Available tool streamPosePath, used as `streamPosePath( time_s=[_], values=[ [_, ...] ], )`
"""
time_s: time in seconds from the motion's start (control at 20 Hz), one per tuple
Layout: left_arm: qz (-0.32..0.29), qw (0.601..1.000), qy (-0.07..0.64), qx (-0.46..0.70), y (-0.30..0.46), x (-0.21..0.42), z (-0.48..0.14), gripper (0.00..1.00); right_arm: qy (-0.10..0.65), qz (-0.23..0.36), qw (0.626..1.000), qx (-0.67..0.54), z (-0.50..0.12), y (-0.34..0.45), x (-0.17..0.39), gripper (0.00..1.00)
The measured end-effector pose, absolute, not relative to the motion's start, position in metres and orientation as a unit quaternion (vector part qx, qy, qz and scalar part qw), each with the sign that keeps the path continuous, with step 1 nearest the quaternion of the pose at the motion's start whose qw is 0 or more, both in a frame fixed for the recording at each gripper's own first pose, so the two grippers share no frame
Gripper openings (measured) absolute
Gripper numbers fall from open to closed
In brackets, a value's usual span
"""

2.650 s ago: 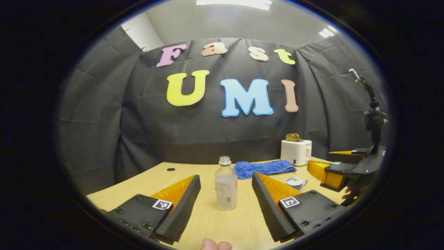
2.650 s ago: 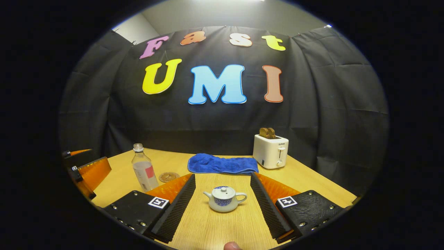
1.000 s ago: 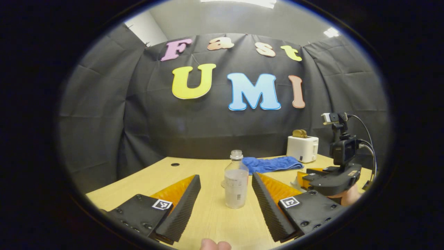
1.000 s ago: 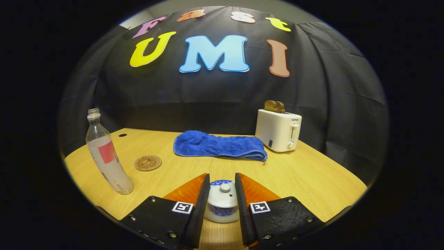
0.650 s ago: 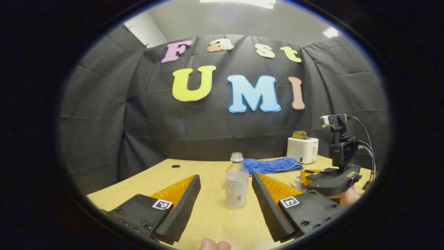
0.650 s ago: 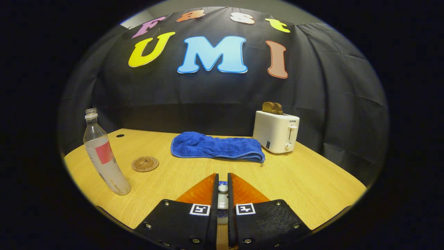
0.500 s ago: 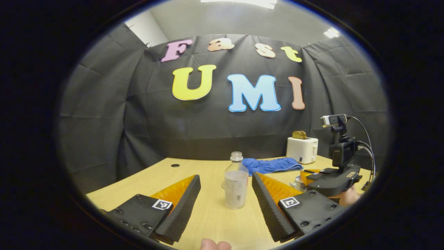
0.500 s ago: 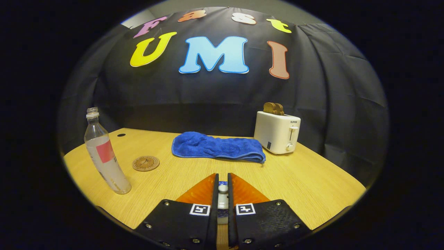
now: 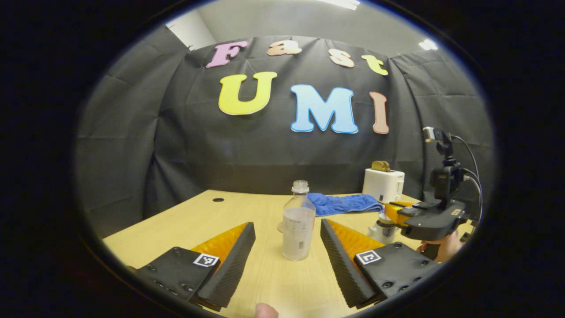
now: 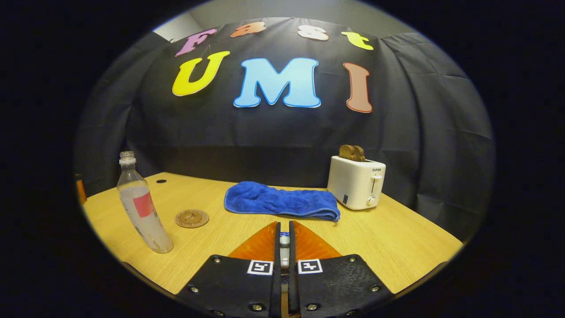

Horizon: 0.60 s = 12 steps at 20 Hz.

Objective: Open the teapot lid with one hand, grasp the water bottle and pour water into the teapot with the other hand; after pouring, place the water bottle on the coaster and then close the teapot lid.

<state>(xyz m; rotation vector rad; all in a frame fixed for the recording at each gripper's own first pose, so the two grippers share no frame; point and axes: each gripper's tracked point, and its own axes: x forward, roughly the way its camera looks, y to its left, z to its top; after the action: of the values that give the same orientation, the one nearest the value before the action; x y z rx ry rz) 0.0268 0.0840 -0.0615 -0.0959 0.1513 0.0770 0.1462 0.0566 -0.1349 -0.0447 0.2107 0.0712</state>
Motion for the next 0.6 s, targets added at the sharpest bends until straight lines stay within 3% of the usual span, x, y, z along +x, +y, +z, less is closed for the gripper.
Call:
streamPosePath(
  time_s=[0.6],
  values=[
    [0.011,0.987,0.147,-0.059,0.065,0.088,-0.126,1.0,0.098,0.059,0.993,-0.015,-0.113,0.046,0.107,0.06]
  ],
)
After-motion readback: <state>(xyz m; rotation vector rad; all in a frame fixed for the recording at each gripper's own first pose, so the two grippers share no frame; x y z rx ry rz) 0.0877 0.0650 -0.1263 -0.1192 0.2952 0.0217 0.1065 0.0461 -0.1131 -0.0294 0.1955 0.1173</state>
